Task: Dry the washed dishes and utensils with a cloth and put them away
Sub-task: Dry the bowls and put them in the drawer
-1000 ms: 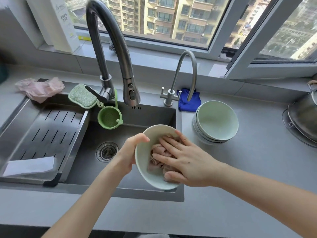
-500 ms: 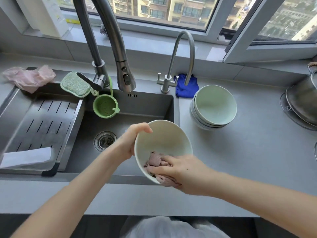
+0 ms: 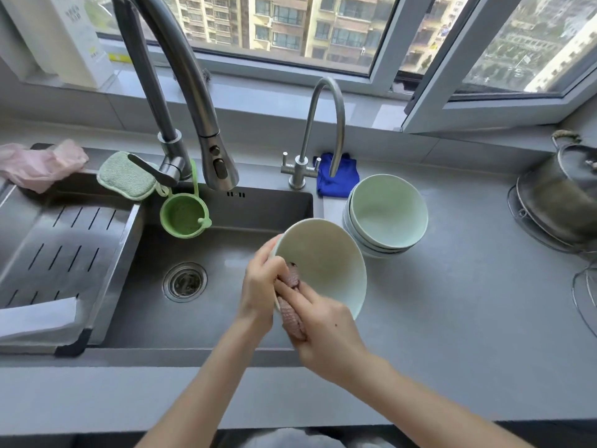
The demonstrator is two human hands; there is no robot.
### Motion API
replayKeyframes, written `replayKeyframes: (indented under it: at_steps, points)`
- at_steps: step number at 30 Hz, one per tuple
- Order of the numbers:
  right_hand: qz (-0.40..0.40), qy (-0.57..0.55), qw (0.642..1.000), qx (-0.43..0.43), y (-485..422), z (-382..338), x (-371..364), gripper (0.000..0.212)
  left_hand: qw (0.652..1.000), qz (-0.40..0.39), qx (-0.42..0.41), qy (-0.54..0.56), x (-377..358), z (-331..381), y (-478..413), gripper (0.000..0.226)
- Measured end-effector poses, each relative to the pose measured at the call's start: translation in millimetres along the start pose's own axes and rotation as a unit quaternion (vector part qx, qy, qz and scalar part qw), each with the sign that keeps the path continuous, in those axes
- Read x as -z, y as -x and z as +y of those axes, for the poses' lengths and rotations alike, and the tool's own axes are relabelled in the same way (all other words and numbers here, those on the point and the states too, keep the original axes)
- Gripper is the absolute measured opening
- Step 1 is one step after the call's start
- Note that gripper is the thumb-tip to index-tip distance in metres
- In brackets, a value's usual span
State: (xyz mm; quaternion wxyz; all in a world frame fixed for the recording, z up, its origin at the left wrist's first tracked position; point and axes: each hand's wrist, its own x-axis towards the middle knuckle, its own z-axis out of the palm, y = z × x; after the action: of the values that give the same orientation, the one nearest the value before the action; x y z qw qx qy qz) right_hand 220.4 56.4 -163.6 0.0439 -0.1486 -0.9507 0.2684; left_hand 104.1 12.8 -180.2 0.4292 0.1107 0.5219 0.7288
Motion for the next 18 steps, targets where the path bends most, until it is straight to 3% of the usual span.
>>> replayKeyframes:
  at_steps: [2, 4, 6, 8, 10, 13, 15, 18]
  points:
    - [-0.064, 0.039, 0.996, 0.049, 4, 9, 12, 0.081, 0.994, -0.047, 0.093, -0.018, 11, 17, -5, 0.032]
    - [-0.138, 0.133, 0.971, 0.146, 8, 20, 32, 0.069, 0.974, -0.110, 0.184, -0.078, 20, 36, -12, 0.028]
    - [-0.156, 0.208, 0.942, 0.213, 9, 33, 48, 0.063, 0.940, -0.200, 0.220, -0.165, 20, 55, -26, 0.029]
    - [-0.130, 0.247, 0.935, 0.220, 3, 41, 55, 0.070, 0.926, -0.241, 0.229, -0.180, 15, 68, -33, 0.028]
    - [-0.095, 0.260, 0.939, 0.203, -2, 43, 57, 0.069, 0.950, -0.208, 0.199, -0.119, 15, 60, -34, 0.032]
    - [-0.031, 0.137, 0.985, 0.097, -9, 38, 50, 0.069, 0.988, -0.125, 0.084, -0.010, 10, 16, -15, 0.062]
    - [0.009, 0.070, 0.997, 0.043, -12, 27, 34, 0.073, 0.998, -0.047, 0.014, 0.048, -4, -4, -6, 0.058]
    - [0.024, 0.047, 0.999, 0.012, -9, 17, 15, 0.074, 0.999, 0.004, -0.004, 0.042, -18, 3, -10, 0.041]
